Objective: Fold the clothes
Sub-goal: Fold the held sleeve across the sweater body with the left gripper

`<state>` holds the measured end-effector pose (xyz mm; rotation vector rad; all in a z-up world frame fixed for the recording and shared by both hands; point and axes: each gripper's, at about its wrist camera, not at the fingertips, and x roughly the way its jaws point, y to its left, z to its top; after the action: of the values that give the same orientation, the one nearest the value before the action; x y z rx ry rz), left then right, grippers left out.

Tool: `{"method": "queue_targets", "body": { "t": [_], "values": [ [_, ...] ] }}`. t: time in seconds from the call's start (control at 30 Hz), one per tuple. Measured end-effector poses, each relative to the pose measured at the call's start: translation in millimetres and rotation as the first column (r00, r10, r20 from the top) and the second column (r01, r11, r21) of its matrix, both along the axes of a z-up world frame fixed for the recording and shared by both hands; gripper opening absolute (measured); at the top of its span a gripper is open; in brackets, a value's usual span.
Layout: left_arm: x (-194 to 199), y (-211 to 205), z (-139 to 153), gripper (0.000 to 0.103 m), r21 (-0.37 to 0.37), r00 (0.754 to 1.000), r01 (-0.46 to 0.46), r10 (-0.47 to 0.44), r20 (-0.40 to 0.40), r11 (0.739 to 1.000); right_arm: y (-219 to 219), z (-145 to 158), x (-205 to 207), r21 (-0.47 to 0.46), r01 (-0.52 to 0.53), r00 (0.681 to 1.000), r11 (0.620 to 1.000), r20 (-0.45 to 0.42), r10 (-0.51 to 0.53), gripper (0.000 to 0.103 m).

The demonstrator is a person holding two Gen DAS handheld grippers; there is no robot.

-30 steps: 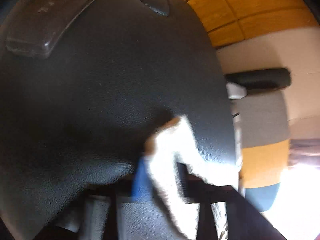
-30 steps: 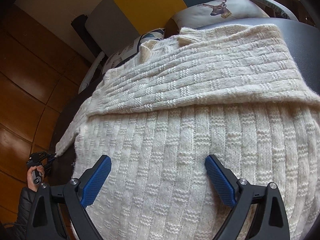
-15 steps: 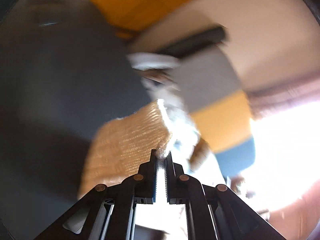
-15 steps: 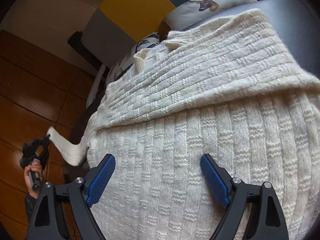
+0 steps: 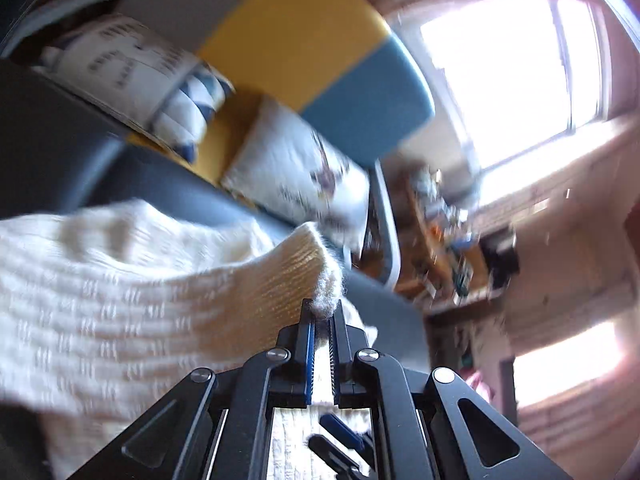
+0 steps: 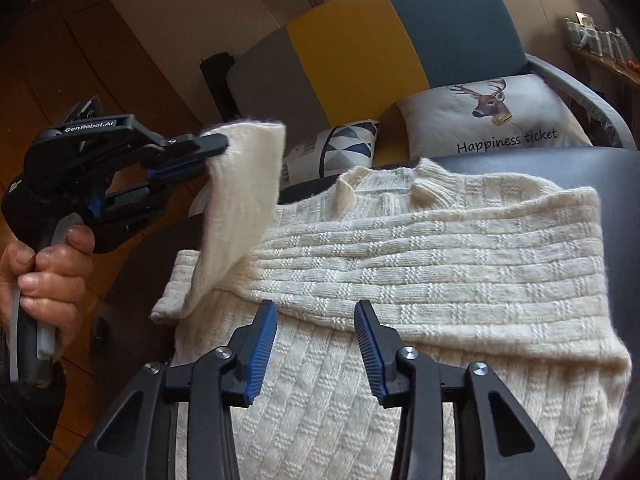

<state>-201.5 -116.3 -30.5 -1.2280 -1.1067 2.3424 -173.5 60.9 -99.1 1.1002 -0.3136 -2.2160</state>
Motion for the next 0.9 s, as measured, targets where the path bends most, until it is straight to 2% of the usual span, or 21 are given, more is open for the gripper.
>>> {"method": "queue_targets", "body": {
  "t": [0.07,0.13,0.23,0.33,0.43,0.47,0.53,0.6,0.7,0.83,0.9],
  "values": [
    [0,25,-9,0.006,-0.034,0.998,0.059,-0.058,0.036,0.998,1,-9,-8,0.007,0.018,0.999,1.000,0.033,-0.018,0.041],
    [-4,40,-33,0.006,-0.057,0.992,0.103,-0.099,0.078,0.993,3,-16,-14,0.022,0.035,0.998,0.999,0.060,-0.036,0.041],
    [-18,53,-69,0.006,-0.075,0.980,0.152,-0.140,0.145,0.986,8,-25,-21,0.025,0.050,0.994,0.998,0.096,-0.052,0.041],
    [-12,60,-93,0.006,-0.084,0.972,0.168,-0.151,0.178,0.982,13,-31,-25,0.014,0.064,0.990,0.998,0.125,-0.065,0.041],
    [-12,54,-101,0.010,0.000,0.972,0.149,-0.147,0.185,0.989,16,-32,-25,-0.028,0.073,0.989,0.997,0.133,-0.069,0.041],
    [-9,49,-97,0.015,0.036,0.975,0.143,-0.147,0.169,0.989,16,-31,-25,-0.053,0.079,0.988,0.995,0.133,-0.071,0.039],
    [-1,39,-87,0.034,0.110,0.981,0.129,-0.143,0.133,0.986,15,-30,-27,-0.097,0.090,0.985,0.991,0.153,-0.075,0.037],
    [9,24,-72,0.038,0.183,0.988,0.108,-0.125,0.088,0.977,12,-32,-32,-0.125,0.105,0.980,0.987,0.180,-0.082,0.037],
    [40,-5,-58,0.039,0.254,0.997,0.045,-0.059,0.047,0.966,12,-47,-42,-0.148,0.175,0.949,0.973,0.290,-0.126,0.037],
    [100,-48,-66,0.040,0.322,0.997,-0.067,0.053,0.051,0.944,20,-60,-44,-0.288,0.262,0.923,0.921,0.354,-0.152,0.034],
    [129,-69,-79,0.042,0.365,0.991,-0.132,0.115,0.068,0.922,19,-66,-47,-0.342,0.288,0.912,0.895,0.383,-0.146,0.034]
  ]
}}
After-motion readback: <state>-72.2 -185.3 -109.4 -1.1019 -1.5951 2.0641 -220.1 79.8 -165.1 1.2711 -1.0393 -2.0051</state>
